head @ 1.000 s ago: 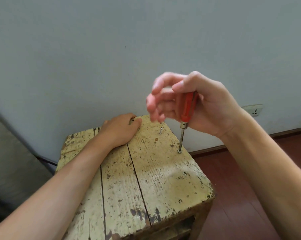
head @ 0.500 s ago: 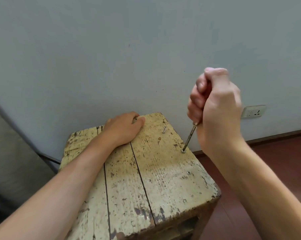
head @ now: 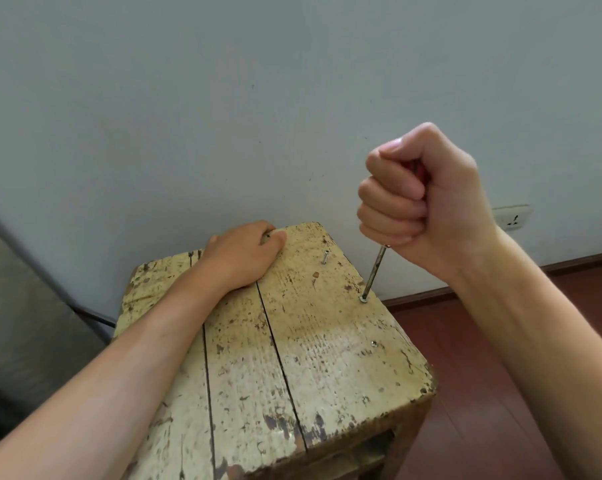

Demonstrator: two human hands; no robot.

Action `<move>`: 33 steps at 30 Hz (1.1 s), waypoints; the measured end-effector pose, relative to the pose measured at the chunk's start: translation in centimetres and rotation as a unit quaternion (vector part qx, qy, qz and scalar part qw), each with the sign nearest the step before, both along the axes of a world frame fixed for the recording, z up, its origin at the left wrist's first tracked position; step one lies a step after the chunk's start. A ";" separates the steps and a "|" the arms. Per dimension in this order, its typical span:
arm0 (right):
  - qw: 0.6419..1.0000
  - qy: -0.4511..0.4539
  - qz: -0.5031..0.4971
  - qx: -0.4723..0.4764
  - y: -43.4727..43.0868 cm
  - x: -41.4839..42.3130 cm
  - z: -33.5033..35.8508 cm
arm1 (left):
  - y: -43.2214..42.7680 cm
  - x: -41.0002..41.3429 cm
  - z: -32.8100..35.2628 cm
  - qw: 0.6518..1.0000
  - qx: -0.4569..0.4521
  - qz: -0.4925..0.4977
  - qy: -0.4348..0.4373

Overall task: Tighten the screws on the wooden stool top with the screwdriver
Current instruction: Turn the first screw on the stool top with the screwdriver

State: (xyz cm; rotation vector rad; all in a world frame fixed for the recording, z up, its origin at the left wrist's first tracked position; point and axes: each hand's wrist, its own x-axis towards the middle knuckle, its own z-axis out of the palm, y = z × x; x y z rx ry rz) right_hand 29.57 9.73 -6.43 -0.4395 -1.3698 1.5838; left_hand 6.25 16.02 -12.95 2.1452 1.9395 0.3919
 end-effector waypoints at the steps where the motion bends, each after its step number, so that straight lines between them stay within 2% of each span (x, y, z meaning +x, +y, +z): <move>1: 0.998 0.007 -0.068 -0.012 -0.3 -0.6 0.0 | 0.0 0.0 0.0 1.000 0.001 0.000 0.001; 3: 0.972 0.037 -0.231 -0.026 -1.2 -2.0 -0.3 | 0.0 0.1 0.0 1.000 0.002 0.000 0.001; 5: 0.932 0.074 -0.355 -0.025 -2.2 -3.2 -0.9 | -0.1 0.1 0.0 1.000 0.000 0.002 -0.003; 7: 0.912 0.097 -0.399 -0.022 -2.7 -3.5 -1.1 | -0.1 0.1 0.0 1.000 0.000 0.003 -0.004; 8: 0.915 0.093 -0.392 -0.019 -2.7 -3.3 -1.1 | -0.1 0.1 0.1 1.000 0.000 0.003 -0.003; 11: 0.959 0.006 -0.282 -0.007 -2.0 -2.2 -0.6 | 0.0 0.1 0.1 1.000 0.003 0.004 0.000; 13: 0.979 -0.041 -0.199 0.032 -1.2 -1.3 -0.3 | 0.1 0.0 0.0 1.000 0.004 0.003 0.001; 17: 0.984 -0.084 -0.068 0.139 0.5 0.2 0.4 | 0.2 0.0 0.0 1.000 0.000 0.003 0.001; 21: 0.987 -0.072 0.125 0.076 1.3 0.3 1.1 | 0.2 -0.1 -0.1 1.000 0.004 -0.003 -0.003; 24: 0.980 -0.097 0.161 0.065 1.0 -0.2 1.0 | 0.2 -0.1 -0.2 1.000 0.001 -0.002 -0.006; 27: 0.992 -0.086 0.082 0.046 0.4 -0.7 1.0 | 0.3 -0.1 -0.2 1.000 0.005 0.001 0.002; 30: 0.996 -0.038 -0.080 0.024 -0.6 -1.9 0.3 | 0.3 -0.1 -0.2 1.000 0.006 -0.001 0.002; 31: 0.986 -0.013 -0.162 0.027 -1.1 -2.5 0.0 | 0.3 -0.1 -0.2 1.000 0.006 -0.001 0.002; 33: 0.943 0.049 -0.328 0.029 -2.1 -3.4 -0.9 | 0.2 -0.2 -0.2 1.000 0.005 0.000 -0.001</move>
